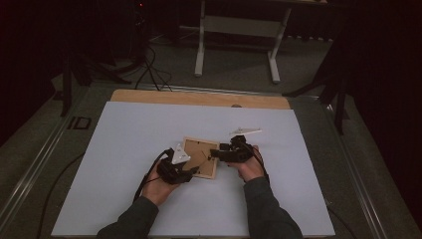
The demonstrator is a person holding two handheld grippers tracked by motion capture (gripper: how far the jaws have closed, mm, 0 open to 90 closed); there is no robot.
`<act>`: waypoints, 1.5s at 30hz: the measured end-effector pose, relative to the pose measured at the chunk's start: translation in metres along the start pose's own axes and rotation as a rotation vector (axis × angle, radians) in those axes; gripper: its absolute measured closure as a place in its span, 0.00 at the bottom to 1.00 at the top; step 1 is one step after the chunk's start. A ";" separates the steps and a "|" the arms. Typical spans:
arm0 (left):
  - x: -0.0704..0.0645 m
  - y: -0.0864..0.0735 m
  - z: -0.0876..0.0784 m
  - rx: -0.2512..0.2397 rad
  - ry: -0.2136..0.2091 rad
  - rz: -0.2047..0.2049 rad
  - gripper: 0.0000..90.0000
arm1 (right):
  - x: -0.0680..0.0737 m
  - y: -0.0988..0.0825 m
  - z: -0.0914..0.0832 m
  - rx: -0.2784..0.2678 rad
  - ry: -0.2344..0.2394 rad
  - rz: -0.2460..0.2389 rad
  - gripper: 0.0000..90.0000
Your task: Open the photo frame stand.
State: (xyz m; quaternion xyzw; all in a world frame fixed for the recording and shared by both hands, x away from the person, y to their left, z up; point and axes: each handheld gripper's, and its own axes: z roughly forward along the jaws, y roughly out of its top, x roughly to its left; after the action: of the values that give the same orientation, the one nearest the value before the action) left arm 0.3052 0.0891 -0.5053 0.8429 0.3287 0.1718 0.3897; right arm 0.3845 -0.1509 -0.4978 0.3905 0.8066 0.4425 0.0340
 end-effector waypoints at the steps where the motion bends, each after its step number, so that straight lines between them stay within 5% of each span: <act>1: 0.000 -0.001 0.000 -0.004 -0.001 0.002 0.60 | -0.001 0.000 0.001 0.001 0.013 0.004 0.50; 6: 0.002 -0.002 -0.002 -0.005 -0.010 0.007 0.60 | -0.004 0.001 0.002 0.004 0.049 0.027 0.52; 16: 0.003 -0.003 -0.004 -0.018 -0.044 0.004 0.59 | -0.001 0.001 -0.002 -0.001 0.048 0.004 0.54; 18: 0.006 -0.003 -0.005 -0.028 -0.083 -0.021 0.59 | 0.000 0.001 -0.002 -0.001 0.046 0.000 0.54; 23: 0.020 -0.004 -0.005 -0.048 -0.224 -0.158 0.60 | 0.003 0.001 -0.004 -0.013 0.050 -0.020 0.56; 27: 0.027 -0.002 -0.008 -0.037 -0.266 -0.198 0.62 | 0.006 0.002 -0.006 -0.020 0.047 -0.041 0.57; 34: 0.028 0.002 -0.008 0.004 -0.251 -0.190 0.74 | 0.012 0.003 -0.008 -0.035 0.039 -0.084 0.59; 45: 0.024 0.007 -0.008 0.042 -0.189 -0.123 0.81 | 0.019 0.005 -0.015 -0.078 0.028 -0.117 0.64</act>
State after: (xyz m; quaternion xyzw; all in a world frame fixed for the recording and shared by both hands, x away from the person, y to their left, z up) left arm 0.3211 0.1067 -0.4937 0.8416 0.3452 0.0602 0.4110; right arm 0.3682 -0.1473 -0.4790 0.3348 0.8105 0.4764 0.0637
